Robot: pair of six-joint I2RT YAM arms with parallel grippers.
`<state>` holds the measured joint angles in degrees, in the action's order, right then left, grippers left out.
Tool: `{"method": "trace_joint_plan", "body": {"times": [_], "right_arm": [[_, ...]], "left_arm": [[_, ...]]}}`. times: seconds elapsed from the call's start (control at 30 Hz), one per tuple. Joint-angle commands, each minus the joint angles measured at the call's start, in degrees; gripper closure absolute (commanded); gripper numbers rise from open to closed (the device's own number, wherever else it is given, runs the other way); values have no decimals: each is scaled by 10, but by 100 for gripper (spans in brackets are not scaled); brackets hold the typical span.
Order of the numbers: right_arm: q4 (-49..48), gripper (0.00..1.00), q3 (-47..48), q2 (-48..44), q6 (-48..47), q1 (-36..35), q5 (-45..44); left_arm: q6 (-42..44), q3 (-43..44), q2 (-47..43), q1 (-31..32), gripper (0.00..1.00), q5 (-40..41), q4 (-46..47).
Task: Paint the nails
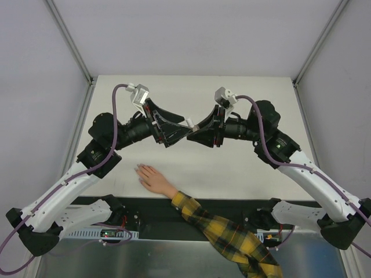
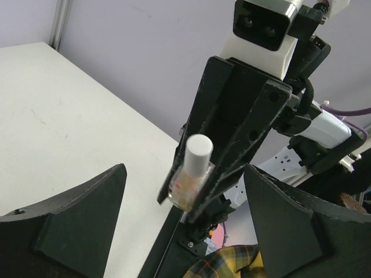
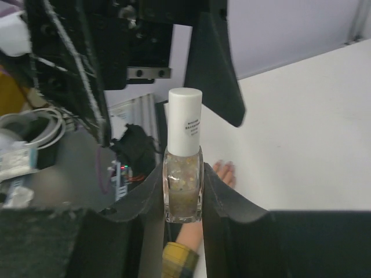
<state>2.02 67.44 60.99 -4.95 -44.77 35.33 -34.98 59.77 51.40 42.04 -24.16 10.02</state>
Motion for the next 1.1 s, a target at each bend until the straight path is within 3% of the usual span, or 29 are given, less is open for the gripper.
{"method": "trace_joint_plan", "body": {"times": [0.0, 0.17, 0.37, 0.43, 0.5, 0.53, 0.57, 0.6, 0.67, 0.83, 0.97, 1.07], "right_arm": [[-109, 100, 10, 18, 101, 8, 174], [-124, 100, 6, 23, 115, 9, 166], [-56, 99, 9, -3, 61, 6, 77], [-23, 100, 14, -9, 19, -8, 14], [61, 99, 35, -19, -57, -62, -127], [82, 99, 42, -21, -81, -90, -199], [95, 100, 46, -22, -103, -119, -344], [105, 100, 55, -22, -120, -168, -407], [108, 100, 61, -21, -148, -202, -483], [112, 100, 67, -18, -153, -200, -468], [105, 100, 56, -21, -131, -155, -311], [104, 100, 47, -25, -123, -128, -225]], "left_arm": [[-4, 24, 3, 4, 20, -22, 26], [-8, 26, 5, 3, 35, -33, 40], [-6, 23, 2, 4, 68, -28, 39], [-5, 25, 3, 4, 86, -27, 35], [-4, 26, 6, 4, 99, -22, 32], [-4, 27, 7, 4, 100, -19, 27], [-3, 28, 9, 4, 100, -17, 25], [-4, 29, 9, 4, 100, -14, 25], [-5, 31, 14, 4, 100, -15, 24], [-6, 32, 18, 4, 100, -16, 23], [-4, 26, 8, 4, 48, -14, 21], [4, 24, -6, 4, 36, -5, 10]]}}
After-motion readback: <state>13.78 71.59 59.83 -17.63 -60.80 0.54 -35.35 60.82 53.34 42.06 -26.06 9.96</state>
